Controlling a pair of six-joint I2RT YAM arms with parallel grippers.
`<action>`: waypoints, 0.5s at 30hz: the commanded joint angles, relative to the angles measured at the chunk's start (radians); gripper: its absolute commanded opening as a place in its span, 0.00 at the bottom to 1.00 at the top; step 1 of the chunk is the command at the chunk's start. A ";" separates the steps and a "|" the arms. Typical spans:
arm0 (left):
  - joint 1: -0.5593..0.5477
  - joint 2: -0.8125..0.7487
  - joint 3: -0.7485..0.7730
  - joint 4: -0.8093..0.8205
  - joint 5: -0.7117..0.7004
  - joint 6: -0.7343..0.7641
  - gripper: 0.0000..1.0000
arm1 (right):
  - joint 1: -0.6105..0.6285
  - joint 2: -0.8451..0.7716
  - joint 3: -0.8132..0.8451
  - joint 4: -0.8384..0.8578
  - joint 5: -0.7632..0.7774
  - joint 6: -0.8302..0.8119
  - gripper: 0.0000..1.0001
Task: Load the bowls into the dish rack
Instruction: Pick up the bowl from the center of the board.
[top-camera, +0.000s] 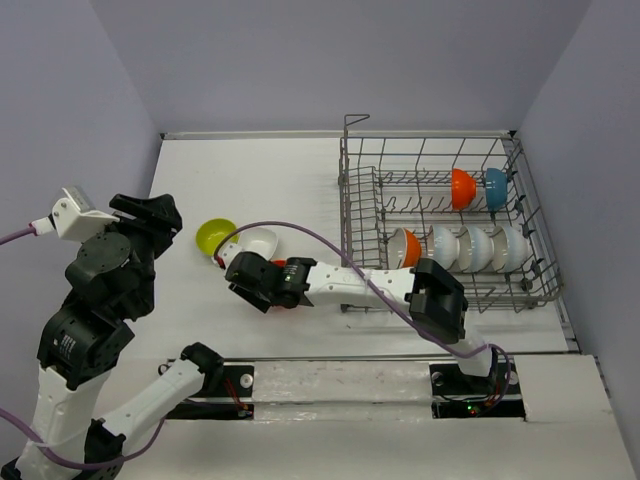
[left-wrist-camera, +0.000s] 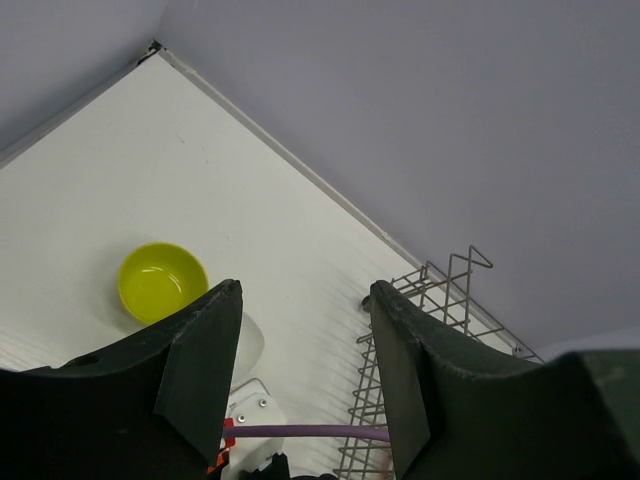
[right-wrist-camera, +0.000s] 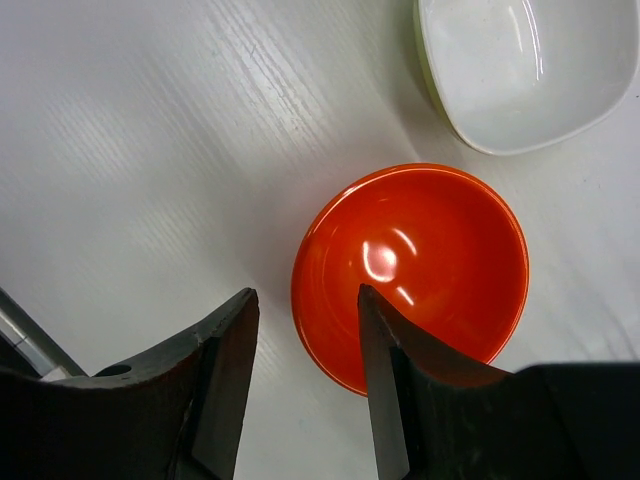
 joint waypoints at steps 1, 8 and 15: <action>0.005 0.001 -0.003 0.031 -0.041 0.013 0.63 | 0.006 0.037 0.034 0.035 0.026 0.011 0.50; 0.005 -0.014 0.009 0.036 -0.070 0.014 0.63 | 0.006 0.049 0.025 0.042 0.022 0.016 0.50; 0.005 -0.006 0.026 0.036 -0.077 0.024 0.63 | 0.006 0.066 0.025 0.047 0.017 0.016 0.50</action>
